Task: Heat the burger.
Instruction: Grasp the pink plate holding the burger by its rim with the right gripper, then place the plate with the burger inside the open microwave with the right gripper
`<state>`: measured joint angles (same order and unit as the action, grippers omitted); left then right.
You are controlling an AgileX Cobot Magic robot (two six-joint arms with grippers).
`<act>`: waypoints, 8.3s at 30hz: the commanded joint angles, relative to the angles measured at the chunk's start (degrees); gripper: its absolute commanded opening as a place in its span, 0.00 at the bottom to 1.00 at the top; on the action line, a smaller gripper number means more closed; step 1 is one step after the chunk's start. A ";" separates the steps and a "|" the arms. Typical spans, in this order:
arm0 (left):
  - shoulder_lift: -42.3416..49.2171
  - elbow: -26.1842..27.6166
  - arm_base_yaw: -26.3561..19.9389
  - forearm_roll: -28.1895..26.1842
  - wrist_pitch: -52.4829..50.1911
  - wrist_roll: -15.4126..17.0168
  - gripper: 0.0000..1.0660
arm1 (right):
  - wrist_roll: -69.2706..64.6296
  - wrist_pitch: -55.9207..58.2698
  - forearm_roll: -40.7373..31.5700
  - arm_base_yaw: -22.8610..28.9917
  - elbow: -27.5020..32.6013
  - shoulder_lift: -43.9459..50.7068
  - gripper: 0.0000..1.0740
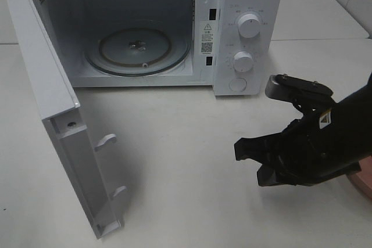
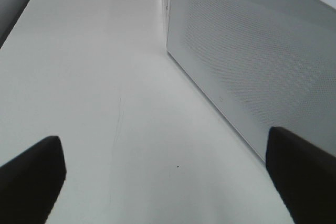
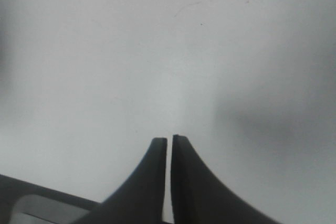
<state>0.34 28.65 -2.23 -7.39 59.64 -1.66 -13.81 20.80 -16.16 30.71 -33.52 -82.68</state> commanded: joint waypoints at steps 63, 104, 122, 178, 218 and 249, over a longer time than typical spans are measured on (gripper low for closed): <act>1.43 -0.23 0.17 0.11 -0.46 0.23 0.92 | 8.94 8.25 27.27 -23.38 -9.51 -19.77 0.78; 1.43 -0.23 0.17 0.11 -0.46 0.23 0.92 | -13.64 23.26 48.36 -12.72 -9.51 -16.62 0.00; 1.43 -0.23 0.17 0.11 -0.46 0.23 0.92 | -16.44 34.84 53.40 -3.04 -9.51 -8.42 0.00; 1.43 -0.23 0.17 0.11 -0.46 0.23 0.92 | -7.96 42.40 57.75 46.12 -9.51 -4.01 0.00; 1.43 -0.23 0.17 0.11 -0.46 0.23 0.92 | 53.29 2.92 49.27 21.72 -9.51 -3.95 0.00; 1.43 -0.23 0.17 0.11 -0.46 0.23 0.92 | 96.09 2.35 19.08 8.59 -13.24 -3.95 0.00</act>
<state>0.34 28.65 -2.23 -7.39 59.64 -1.66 81.42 26.30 2.58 39.59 -45.66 -87.15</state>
